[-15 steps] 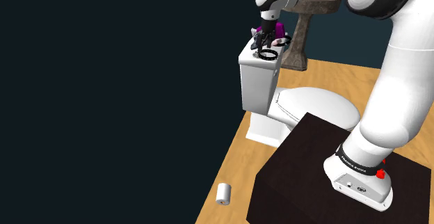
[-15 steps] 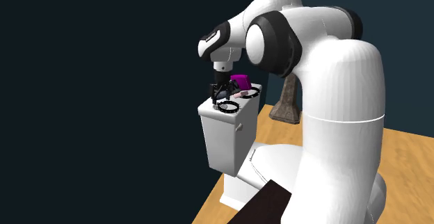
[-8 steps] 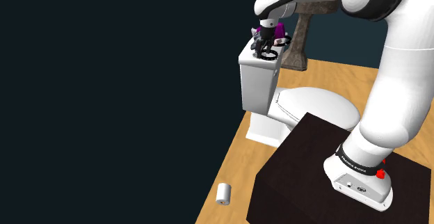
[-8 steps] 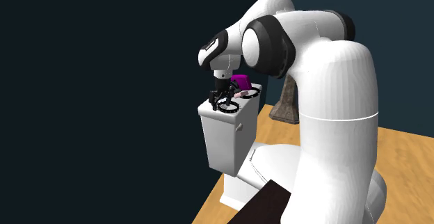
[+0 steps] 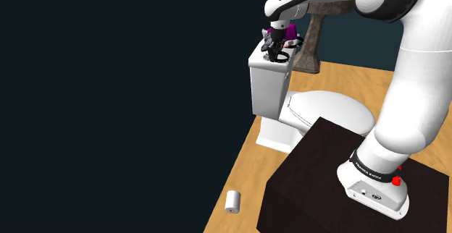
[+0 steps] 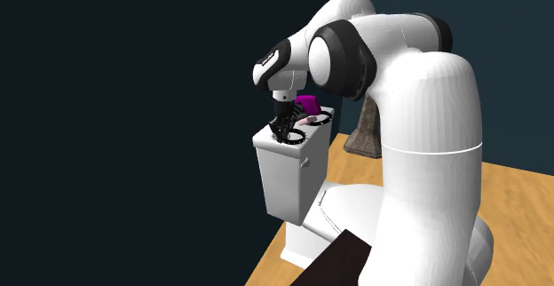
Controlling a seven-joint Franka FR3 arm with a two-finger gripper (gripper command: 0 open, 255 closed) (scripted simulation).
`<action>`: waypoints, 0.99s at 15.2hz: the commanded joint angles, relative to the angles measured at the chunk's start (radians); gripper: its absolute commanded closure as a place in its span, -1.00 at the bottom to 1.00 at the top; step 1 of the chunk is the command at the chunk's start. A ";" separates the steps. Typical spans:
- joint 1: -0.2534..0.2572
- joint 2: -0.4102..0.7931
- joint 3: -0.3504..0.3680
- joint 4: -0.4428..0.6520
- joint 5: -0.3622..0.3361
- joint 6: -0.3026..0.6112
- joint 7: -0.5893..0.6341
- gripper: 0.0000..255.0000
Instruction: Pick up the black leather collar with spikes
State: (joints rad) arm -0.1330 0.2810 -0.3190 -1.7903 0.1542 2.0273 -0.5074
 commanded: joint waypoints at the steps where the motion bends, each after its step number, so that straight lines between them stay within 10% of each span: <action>1: 0.000 0.000 0.000 0.000 0.000 0.000 0.000 1.00; 15: 0.001 -0.043 -0.007 0.105 -0.022 -0.145 0.019 1.00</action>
State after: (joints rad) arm -0.1320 0.2388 -0.3259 -1.6982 0.1336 1.8961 -0.4902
